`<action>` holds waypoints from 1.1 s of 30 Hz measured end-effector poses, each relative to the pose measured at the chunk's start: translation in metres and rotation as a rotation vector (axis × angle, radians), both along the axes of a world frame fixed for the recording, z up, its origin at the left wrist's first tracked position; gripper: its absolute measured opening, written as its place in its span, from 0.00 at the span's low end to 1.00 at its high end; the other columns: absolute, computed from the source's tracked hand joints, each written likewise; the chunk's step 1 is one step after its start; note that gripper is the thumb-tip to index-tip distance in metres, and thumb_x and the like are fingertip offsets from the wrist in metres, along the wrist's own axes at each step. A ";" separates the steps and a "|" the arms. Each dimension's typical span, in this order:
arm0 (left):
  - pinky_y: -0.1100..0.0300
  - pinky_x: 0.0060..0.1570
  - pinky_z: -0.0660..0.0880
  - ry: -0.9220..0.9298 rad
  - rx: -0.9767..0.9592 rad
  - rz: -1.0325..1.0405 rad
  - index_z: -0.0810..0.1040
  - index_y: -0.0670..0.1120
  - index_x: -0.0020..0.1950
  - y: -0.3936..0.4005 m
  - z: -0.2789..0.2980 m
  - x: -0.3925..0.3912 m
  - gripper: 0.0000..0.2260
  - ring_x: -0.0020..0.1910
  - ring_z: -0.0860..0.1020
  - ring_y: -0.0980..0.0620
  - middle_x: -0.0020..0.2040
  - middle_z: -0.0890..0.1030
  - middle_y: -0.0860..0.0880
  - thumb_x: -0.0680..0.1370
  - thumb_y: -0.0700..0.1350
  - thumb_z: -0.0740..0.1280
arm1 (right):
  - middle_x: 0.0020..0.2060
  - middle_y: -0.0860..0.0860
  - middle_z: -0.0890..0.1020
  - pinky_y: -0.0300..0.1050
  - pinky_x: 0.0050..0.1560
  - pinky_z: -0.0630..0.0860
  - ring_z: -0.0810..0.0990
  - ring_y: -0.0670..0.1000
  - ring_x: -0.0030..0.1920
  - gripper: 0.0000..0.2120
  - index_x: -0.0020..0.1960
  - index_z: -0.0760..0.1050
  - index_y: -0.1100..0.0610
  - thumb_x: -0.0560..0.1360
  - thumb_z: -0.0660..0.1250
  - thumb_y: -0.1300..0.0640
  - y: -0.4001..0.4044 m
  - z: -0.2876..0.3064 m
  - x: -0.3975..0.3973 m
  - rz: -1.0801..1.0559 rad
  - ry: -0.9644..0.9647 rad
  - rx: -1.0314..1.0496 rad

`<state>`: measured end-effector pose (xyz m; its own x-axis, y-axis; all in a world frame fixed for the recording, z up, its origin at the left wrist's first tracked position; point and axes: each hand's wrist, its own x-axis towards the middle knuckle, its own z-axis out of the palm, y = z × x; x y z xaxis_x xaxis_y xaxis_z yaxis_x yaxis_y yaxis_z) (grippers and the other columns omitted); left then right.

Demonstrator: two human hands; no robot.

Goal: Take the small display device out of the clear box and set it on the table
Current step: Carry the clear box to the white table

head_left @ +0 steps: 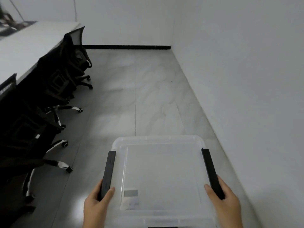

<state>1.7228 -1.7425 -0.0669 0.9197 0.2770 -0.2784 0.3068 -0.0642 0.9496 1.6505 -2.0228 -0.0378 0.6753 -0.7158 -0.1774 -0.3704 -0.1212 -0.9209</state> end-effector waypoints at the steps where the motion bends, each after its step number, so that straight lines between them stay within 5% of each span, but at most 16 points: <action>1: 0.82 0.33 0.69 -0.001 0.017 0.038 0.74 0.37 0.60 -0.010 0.003 0.026 0.20 0.47 0.75 0.47 0.49 0.79 0.41 0.69 0.30 0.68 | 0.48 0.54 0.78 0.13 0.36 0.65 0.74 0.54 0.48 0.22 0.61 0.74 0.60 0.67 0.71 0.66 -0.012 0.003 0.034 0.025 -0.001 -0.014; 4: 0.83 0.33 0.68 0.001 0.036 0.116 0.75 0.37 0.59 -0.032 0.012 0.102 0.19 0.44 0.77 0.51 0.48 0.79 0.41 0.68 0.30 0.69 | 0.47 0.55 0.79 0.13 0.36 0.65 0.75 0.55 0.47 0.22 0.61 0.74 0.60 0.67 0.71 0.66 -0.039 0.012 0.132 0.099 -0.006 -0.013; 8: 0.83 0.30 0.68 0.020 0.013 0.170 0.76 0.38 0.57 -0.049 0.013 0.198 0.18 0.25 0.74 0.72 0.48 0.79 0.41 0.68 0.30 0.69 | 0.48 0.56 0.79 0.13 0.36 0.65 0.75 0.47 0.43 0.22 0.61 0.74 0.60 0.67 0.71 0.67 -0.056 0.009 0.248 0.175 0.007 0.002; 13: 0.84 0.31 0.66 0.051 0.006 0.181 0.77 0.37 0.55 -0.063 -0.005 0.343 0.16 0.35 0.78 0.62 0.40 0.84 0.50 0.68 0.32 0.71 | 0.47 0.56 0.78 0.32 0.48 0.69 0.75 0.54 0.47 0.23 0.61 0.74 0.60 0.67 0.71 0.66 -0.069 -0.007 0.395 0.168 0.042 0.032; 16: 0.82 0.32 0.68 0.024 -0.015 0.185 0.77 0.38 0.57 -0.071 0.000 0.448 0.18 0.30 0.76 0.69 0.45 0.83 0.44 0.68 0.31 0.70 | 0.48 0.56 0.79 0.17 0.38 0.67 0.75 0.55 0.47 0.23 0.61 0.74 0.61 0.67 0.71 0.65 -0.076 -0.007 0.489 0.127 0.032 0.009; 20: 0.80 0.34 0.70 -0.044 -0.014 0.128 0.74 0.36 0.59 -0.082 0.018 0.580 0.19 0.48 0.75 0.48 0.49 0.79 0.41 0.69 0.29 0.68 | 0.47 0.56 0.79 0.13 0.35 0.64 0.77 0.48 0.42 0.21 0.60 0.74 0.60 0.67 0.71 0.66 -0.085 0.009 0.610 0.110 0.006 0.007; 24: 0.78 0.37 0.72 -0.016 0.006 0.107 0.74 0.36 0.60 -0.100 0.018 0.693 0.19 0.48 0.75 0.47 0.49 0.78 0.41 0.69 0.30 0.68 | 0.47 0.55 0.79 0.14 0.35 0.65 0.75 0.48 0.39 0.20 0.59 0.75 0.59 0.68 0.70 0.66 -0.101 0.013 0.720 0.092 0.000 0.014; 26: 0.70 0.46 0.74 0.002 0.019 0.089 0.74 0.37 0.59 -0.110 0.012 0.748 0.19 0.48 0.74 0.47 0.49 0.78 0.41 0.69 0.30 0.68 | 0.47 0.55 0.79 0.13 0.35 0.65 0.76 0.40 0.35 0.20 0.59 0.75 0.60 0.67 0.71 0.66 -0.111 0.003 0.776 0.088 0.015 0.017; 29: 0.75 0.40 0.74 0.012 0.013 0.106 0.74 0.35 0.59 -0.126 0.005 0.837 0.18 0.48 0.74 0.47 0.51 0.78 0.42 0.69 0.29 0.67 | 0.46 0.55 0.79 0.13 0.35 0.65 0.73 0.24 0.32 0.20 0.59 0.75 0.60 0.68 0.70 0.66 -0.125 -0.010 0.871 0.102 0.019 0.024; 31: 0.70 0.44 0.74 0.021 0.018 0.146 0.74 0.36 0.60 -0.135 0.002 0.898 0.19 0.48 0.74 0.48 0.51 0.78 0.42 0.69 0.30 0.67 | 0.47 0.55 0.79 0.14 0.35 0.65 0.77 0.33 0.37 0.20 0.59 0.75 0.60 0.68 0.70 0.66 -0.134 -0.013 0.940 0.136 0.014 0.034; 33: 0.76 0.39 0.73 0.009 0.019 0.186 0.74 0.36 0.60 -0.142 0.010 0.958 0.19 0.49 0.74 0.48 0.50 0.78 0.42 0.70 0.30 0.67 | 0.49 0.56 0.80 0.13 0.35 0.65 0.76 0.48 0.45 0.21 0.60 0.75 0.60 0.68 0.70 0.66 -0.141 -0.010 1.010 0.163 0.011 0.026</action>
